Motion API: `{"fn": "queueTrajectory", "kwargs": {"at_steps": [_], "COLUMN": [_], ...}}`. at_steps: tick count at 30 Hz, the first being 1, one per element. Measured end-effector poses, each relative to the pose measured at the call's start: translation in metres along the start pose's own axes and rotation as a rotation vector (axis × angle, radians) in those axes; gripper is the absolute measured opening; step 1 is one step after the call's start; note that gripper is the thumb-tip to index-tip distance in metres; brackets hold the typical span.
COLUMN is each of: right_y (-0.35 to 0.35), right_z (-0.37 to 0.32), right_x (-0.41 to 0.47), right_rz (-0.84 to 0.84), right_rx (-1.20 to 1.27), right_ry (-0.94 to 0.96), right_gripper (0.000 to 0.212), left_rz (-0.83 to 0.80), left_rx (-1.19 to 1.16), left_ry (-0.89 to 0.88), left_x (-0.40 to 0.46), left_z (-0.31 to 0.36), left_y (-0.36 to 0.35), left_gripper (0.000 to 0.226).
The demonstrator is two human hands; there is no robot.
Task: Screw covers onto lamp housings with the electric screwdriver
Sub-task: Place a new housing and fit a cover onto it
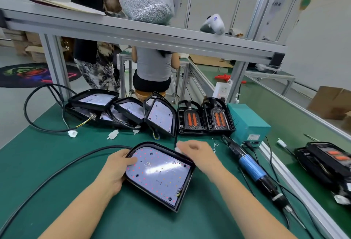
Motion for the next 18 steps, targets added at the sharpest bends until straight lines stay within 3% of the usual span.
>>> {"fn": "queueTrajectory", "kwargs": {"at_steps": [4, 6, 8, 11, 18], "right_y": [0.035, 0.053, 0.073, 0.092, 0.095], "right_z": [-0.004, -0.004, 0.002, 0.012, 0.009], "right_x": [0.023, 0.036, 0.047, 0.057, 0.078], "right_rz": [0.386, 0.501, 0.547, 0.567, 0.531], "right_rx": [-0.292, -0.471, -0.606, -0.731, -0.913], "right_ry": [-0.002, -0.078, -0.193, -0.298, -0.305], "right_gripper": [0.021, 0.02, 0.033, 0.03, 0.027], "left_rz": [0.07, 0.102, 0.113, 0.161, 0.208], "left_rx": [0.079, 0.106, 0.092, 0.015, -0.026], "left_ry": [-0.035, -0.068, -0.094, -0.115, -0.128], "left_x": [0.007, 0.007, 0.008, 0.011, 0.015], "left_z": [-0.006, -0.009, -0.01, -0.007, -0.003], "left_y": [0.003, 0.002, 0.0, -0.004, -0.01], "left_gripper": [0.008, 0.013, 0.019, 0.021, 0.016]}}
Point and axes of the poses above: each hand's wrist, its own x-axis towards the middle knuckle, its own y-axis out of the back of the hand, z = x × y, the point moved 2 cm from there along x, towards the middle knuckle, and after that the axes turned 15 degrees about -z, right-handed, at the moved point
